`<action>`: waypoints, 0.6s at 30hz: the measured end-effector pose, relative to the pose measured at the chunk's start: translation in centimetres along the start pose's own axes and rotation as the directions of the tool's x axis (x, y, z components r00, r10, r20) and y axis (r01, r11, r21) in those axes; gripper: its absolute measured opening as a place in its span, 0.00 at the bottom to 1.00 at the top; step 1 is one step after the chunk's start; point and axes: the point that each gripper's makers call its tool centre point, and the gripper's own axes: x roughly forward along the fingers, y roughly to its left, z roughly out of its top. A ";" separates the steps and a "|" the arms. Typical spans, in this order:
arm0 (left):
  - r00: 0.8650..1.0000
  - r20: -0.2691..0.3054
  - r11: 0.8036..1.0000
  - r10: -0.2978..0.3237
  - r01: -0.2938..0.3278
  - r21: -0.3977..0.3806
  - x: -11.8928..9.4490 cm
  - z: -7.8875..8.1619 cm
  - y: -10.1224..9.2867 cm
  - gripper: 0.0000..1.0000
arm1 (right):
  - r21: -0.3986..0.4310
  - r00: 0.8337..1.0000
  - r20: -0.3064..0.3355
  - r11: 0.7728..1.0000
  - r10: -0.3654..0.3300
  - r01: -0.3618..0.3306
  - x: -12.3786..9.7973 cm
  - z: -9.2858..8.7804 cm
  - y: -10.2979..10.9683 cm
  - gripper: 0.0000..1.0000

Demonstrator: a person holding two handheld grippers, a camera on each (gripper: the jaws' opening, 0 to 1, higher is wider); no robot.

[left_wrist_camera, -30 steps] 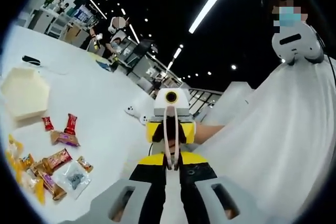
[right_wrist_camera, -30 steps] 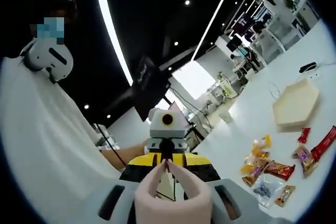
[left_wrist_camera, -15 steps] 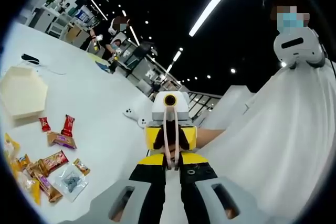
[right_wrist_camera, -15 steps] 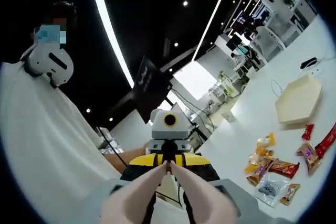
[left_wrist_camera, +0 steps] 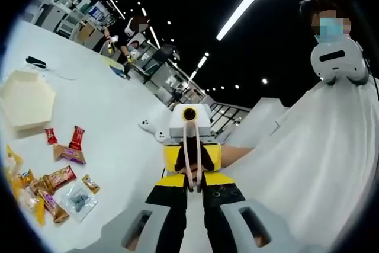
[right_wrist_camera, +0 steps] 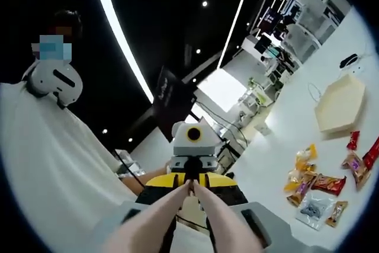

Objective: Place the target food into the container with the food tongs after gripping and lifting it, then release it inside without dropping or visibly crushing the food.

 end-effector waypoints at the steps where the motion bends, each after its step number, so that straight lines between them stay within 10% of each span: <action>1: 1.000 0.001 1.000 -0.001 0.001 -0.005 0.0 0.0 0.0 0.08 | 0.005 1.000 0.001 1.000 0.002 -0.002 0.0 0.0 0.0 0.18; 18: 0.996 0.077 0.999 -0.041 0.043 -0.022 0.4 0.0 -1.8 0.36 | 0.080 0.999 0.005 0.996 0.044 -0.044 -0.9 0.2 1.0 0.26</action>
